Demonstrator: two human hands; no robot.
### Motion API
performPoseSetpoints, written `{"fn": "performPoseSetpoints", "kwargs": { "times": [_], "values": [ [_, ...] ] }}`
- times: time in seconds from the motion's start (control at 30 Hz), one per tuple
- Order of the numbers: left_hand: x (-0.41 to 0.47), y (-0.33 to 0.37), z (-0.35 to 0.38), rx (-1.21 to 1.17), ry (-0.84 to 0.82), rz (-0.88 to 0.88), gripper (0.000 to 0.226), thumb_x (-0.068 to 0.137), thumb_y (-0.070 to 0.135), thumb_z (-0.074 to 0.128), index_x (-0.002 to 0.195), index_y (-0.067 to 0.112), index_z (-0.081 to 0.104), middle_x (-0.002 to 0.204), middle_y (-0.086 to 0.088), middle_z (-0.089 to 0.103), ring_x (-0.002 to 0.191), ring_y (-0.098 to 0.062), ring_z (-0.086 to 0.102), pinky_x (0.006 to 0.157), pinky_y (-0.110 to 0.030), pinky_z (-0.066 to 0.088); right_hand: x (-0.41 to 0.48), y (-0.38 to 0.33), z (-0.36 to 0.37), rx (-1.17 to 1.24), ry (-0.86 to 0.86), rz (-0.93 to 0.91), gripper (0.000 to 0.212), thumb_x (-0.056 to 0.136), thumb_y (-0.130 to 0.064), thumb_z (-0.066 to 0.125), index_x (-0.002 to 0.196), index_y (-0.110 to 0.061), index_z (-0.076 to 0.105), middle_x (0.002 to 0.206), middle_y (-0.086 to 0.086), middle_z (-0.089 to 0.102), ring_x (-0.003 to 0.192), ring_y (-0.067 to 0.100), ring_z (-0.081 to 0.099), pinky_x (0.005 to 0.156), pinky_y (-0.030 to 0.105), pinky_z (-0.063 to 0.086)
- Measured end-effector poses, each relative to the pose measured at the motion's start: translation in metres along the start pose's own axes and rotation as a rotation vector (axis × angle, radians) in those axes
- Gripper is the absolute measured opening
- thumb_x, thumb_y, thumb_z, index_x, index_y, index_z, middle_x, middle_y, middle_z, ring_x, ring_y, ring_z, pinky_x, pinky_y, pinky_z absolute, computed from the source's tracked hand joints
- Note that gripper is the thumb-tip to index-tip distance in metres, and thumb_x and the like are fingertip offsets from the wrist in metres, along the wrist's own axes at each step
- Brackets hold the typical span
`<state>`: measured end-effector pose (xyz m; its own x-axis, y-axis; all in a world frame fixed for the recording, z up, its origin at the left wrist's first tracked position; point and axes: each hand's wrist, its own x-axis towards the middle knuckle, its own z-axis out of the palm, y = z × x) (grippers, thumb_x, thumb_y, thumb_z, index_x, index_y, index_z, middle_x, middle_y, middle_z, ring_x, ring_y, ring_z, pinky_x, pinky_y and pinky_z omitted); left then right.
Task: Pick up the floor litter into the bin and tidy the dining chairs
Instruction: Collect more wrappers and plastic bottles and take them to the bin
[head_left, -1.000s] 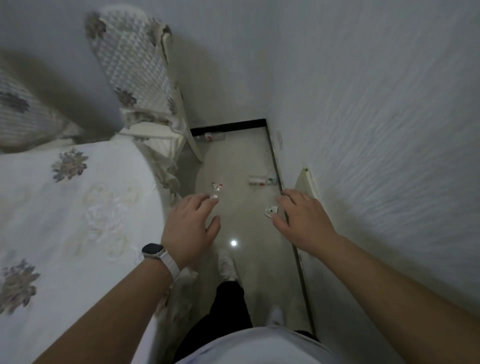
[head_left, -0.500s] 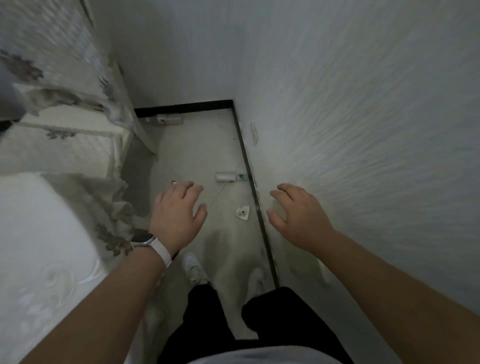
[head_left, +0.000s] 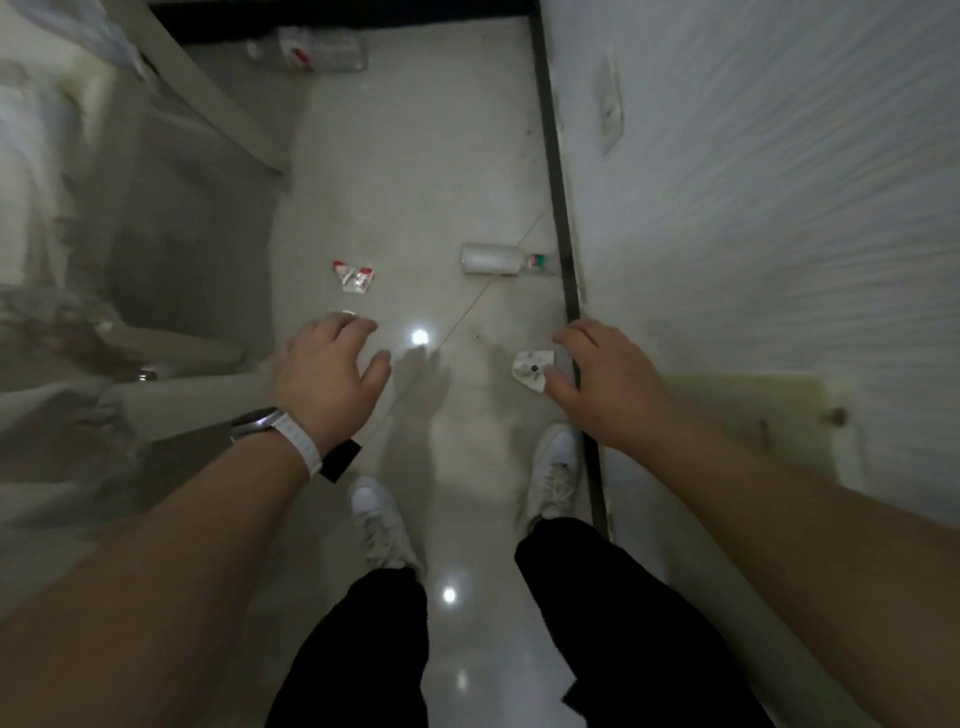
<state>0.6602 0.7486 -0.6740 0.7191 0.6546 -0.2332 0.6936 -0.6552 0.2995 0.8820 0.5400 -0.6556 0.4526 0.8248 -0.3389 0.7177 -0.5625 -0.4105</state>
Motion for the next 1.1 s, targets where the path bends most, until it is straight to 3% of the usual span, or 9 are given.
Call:
{"fn": "performPoseSetpoints", "kwargs": {
  "times": [0.17,0.27,0.4,0.53,0.6,0.9,1.1],
  "values": [
    [0.037,-0.053,0.116,0.024,-0.085,0.038,0.049,0.086,0.044,0.049,0.114,0.009,0.068,0.113,-0.016,0.067,0.102,-0.04,0.063,0.083,-0.047,0.052,0.049,0.056,0.099,0.004,-0.044,0.083,0.039,0.091,-0.028,0.063,0.123,-0.007,0.063,0.121,0.014,0.06,0.11,0.035,0.056,0.09,0.04,0.045],
    [0.055,-0.08,0.174,0.01,-0.129,0.016,0.051,0.086,0.045,0.047,0.114,0.008,0.068,0.113,-0.017,0.067,0.1,-0.041,0.063,0.083,-0.049,0.053,0.077,0.071,0.149,-0.019,-0.107,0.115,0.042,0.093,-0.032,0.059,0.129,-0.011,0.059,0.129,0.011,0.056,0.116,0.031,0.052,0.095,0.039,0.043],
    [0.081,-0.113,0.229,0.04,-0.136,0.028,0.05,0.084,0.042,0.048,0.113,0.007,0.069,0.113,-0.017,0.068,0.099,-0.041,0.064,0.081,-0.047,0.052,0.123,0.094,0.193,-0.175,-0.22,-0.122,0.047,0.096,-0.039,0.052,0.135,-0.013,0.052,0.131,0.009,0.054,0.114,0.027,0.052,0.093,0.038,0.045],
    [0.122,-0.154,0.267,0.189,-0.244,0.334,0.056,0.084,0.049,0.041,0.113,0.009,0.068,0.111,-0.016,0.067,0.092,-0.041,0.065,0.074,-0.047,0.053,0.16,0.139,0.219,-0.47,-0.437,-0.324,0.055,0.094,-0.052,0.048,0.14,-0.02,0.045,0.136,0.005,0.049,0.119,0.024,0.049,0.096,0.041,0.046],
    [0.138,-0.17,0.282,0.223,-0.246,0.388,0.059,0.084,0.051,0.04,0.116,0.009,0.067,0.115,-0.018,0.066,0.094,-0.042,0.065,0.074,-0.05,0.053,0.171,0.16,0.232,-0.546,-0.512,-0.338,0.059,0.092,-0.056,0.05,0.14,-0.021,0.044,0.137,0.004,0.048,0.12,0.024,0.048,0.097,0.04,0.045],
    [0.15,-0.185,0.309,0.142,-0.183,0.197,0.072,0.074,0.055,0.043,0.127,0.008,0.06,0.131,-0.023,0.057,0.111,-0.045,0.058,0.085,-0.055,0.051,0.18,0.177,0.293,-0.536,-0.666,-0.297,0.075,0.083,-0.062,0.06,0.142,-0.024,0.035,0.135,0.005,0.043,0.118,0.027,0.049,0.093,0.039,0.047],
    [0.133,-0.21,0.319,0.172,-0.186,0.03,0.077,0.076,0.041,0.075,0.142,0.014,0.047,0.148,-0.021,0.042,0.126,-0.045,0.047,0.095,-0.054,0.045,0.199,0.162,0.309,-0.606,-0.723,-0.309,0.068,0.084,-0.049,0.066,0.136,-0.021,0.035,0.131,0.008,0.04,0.113,0.027,0.048,0.085,0.034,0.045]
  ]
}}
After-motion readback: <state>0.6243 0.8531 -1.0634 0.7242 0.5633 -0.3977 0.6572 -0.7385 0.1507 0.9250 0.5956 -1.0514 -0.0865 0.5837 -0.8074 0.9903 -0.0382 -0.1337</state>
